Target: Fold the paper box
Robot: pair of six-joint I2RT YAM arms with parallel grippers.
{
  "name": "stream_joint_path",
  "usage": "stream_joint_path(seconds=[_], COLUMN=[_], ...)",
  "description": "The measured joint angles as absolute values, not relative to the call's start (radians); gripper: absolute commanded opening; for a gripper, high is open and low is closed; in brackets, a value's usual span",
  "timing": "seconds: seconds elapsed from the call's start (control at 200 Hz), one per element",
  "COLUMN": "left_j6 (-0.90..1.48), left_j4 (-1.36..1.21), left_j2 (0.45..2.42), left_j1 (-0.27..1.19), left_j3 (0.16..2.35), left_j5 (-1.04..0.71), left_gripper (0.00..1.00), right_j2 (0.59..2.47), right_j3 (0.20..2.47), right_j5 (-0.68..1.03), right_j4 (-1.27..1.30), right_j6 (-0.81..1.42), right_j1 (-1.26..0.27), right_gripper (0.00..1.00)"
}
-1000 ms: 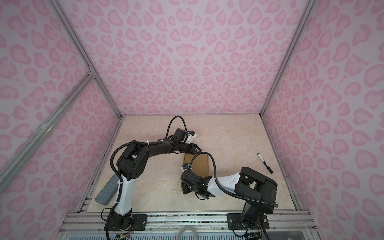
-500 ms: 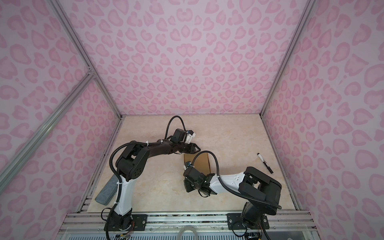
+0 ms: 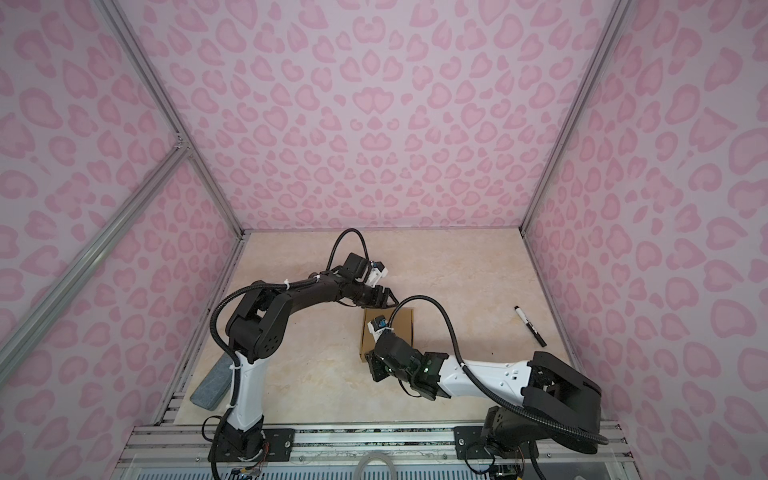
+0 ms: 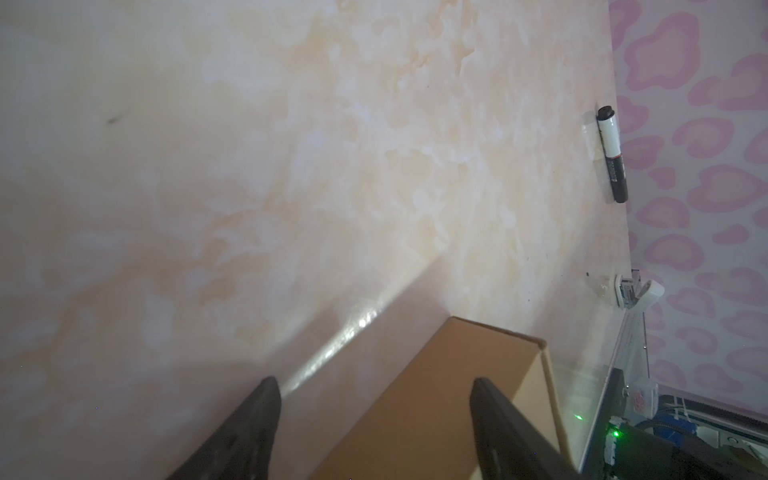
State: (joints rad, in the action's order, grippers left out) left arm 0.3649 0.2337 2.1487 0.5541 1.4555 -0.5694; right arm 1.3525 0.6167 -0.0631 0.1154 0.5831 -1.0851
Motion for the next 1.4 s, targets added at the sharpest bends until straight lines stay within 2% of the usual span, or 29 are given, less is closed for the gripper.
stream_joint_path(seconds=[0.215,0.28,0.33,0.4,0.75,0.765,0.785,0.845,0.985,1.12,1.25,1.4], left_j6=[0.364,0.366,0.367,0.384,0.387,0.385,0.381,0.363,0.339,0.336,0.327,0.322], left_j4=[0.285,0.297,0.294,0.266,0.206,0.204,0.203,0.191,0.163,0.155,0.150,0.063], left_j2=[2.078,2.021,1.969,1.882,1.508,1.493,1.470,1.402,1.266,1.166,1.119,1.104], left_j1=[0.538,0.524,0.511,0.491,0.464,0.462,0.459,0.449,0.397,0.306,0.195,0.096], left_j3=[1.403,1.371,1.352,1.310,1.173,1.166,1.155,1.118,1.005,0.896,0.818,0.672], left_j5=[-0.526,-0.502,-0.487,-0.464,-0.243,-0.229,-0.207,-0.144,0.009,0.122,0.196,0.289], left_gripper=[0.81,0.87,0.99,0.97,0.97,0.97,0.97,0.97,0.97,0.97,0.97,0.97], right_j2=[1.285,1.243,1.208,1.150,0.982,0.980,0.978,0.979,1.009,1.017,1.006,1.084], right_j3=[0.654,0.665,0.666,0.666,0.725,0.727,0.730,0.735,0.753,0.752,0.638,0.503], right_j5=[-0.073,-0.071,-0.071,-0.073,0.005,0.010,0.020,0.034,0.014,-0.103,-0.281,-0.458], right_j4=[0.036,0.014,-0.001,-0.033,-0.175,-0.178,-0.179,-0.186,-0.200,-0.175,0.020,0.254], right_j6=[0.580,0.580,0.575,0.554,0.434,0.434,0.435,0.439,0.456,0.435,0.332,0.197], right_j1=[-1.041,-0.990,-0.948,-0.890,-0.460,-0.440,-0.415,-0.351,-0.259,-0.227,-0.224,-0.174], right_gripper=[0.31,0.32,0.34,0.38,0.72,0.75,0.87,0.98,0.98,0.99,0.99,0.99])
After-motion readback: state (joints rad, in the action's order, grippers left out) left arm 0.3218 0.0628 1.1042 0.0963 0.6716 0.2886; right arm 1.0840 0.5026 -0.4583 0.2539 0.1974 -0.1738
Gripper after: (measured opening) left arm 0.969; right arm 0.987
